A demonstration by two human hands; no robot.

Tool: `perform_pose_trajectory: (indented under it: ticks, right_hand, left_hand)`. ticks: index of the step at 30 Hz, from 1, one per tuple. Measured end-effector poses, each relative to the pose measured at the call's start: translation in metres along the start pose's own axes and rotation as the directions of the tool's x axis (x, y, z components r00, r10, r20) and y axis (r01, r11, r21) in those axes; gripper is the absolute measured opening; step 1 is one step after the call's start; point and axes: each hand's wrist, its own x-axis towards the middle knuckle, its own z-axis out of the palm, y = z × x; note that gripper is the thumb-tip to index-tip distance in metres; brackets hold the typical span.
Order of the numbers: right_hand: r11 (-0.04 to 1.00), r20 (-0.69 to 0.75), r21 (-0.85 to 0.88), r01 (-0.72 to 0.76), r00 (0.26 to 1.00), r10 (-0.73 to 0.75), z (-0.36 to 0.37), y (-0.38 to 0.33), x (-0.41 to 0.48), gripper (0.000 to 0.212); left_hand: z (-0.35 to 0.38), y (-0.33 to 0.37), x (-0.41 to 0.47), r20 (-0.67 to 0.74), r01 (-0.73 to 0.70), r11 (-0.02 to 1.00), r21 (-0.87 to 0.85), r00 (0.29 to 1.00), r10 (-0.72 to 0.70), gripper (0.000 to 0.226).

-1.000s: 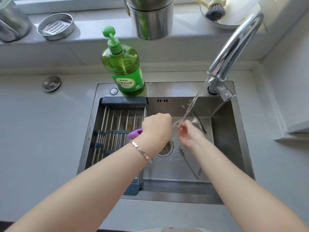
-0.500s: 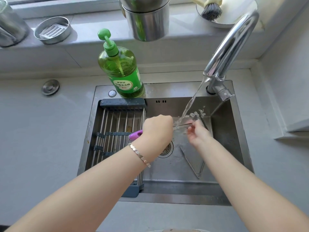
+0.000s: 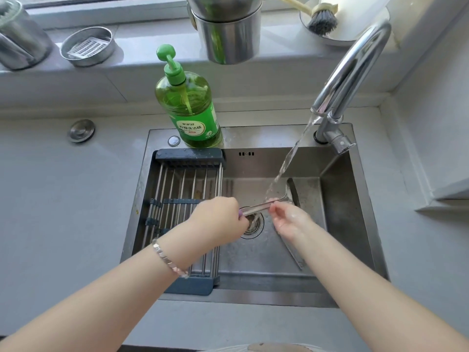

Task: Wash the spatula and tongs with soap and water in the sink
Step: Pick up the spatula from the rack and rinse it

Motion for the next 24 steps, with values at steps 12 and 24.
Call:
perform_pose_trajectory:
  ticks: [12, 24]
  right_hand:
    - [0.932, 0.108, -0.361, -0.033, 0.991, 0.077, -0.004, 0.032, -0.024, 0.022]
    - [-0.524, 0.818, -0.507, 0.685, 0.574, -0.042, -0.008, 0.046, -0.043, 0.094]
  left_hand:
    - [0.009, -0.038, -0.011, 0.118, 0.078, 0.997, -0.014, 0.990, -0.076, 0.018]
    - [0.000, -0.008, 0.007, -0.162, 0.063, 0.964, 0.259, 0.987, -0.021, 0.017]
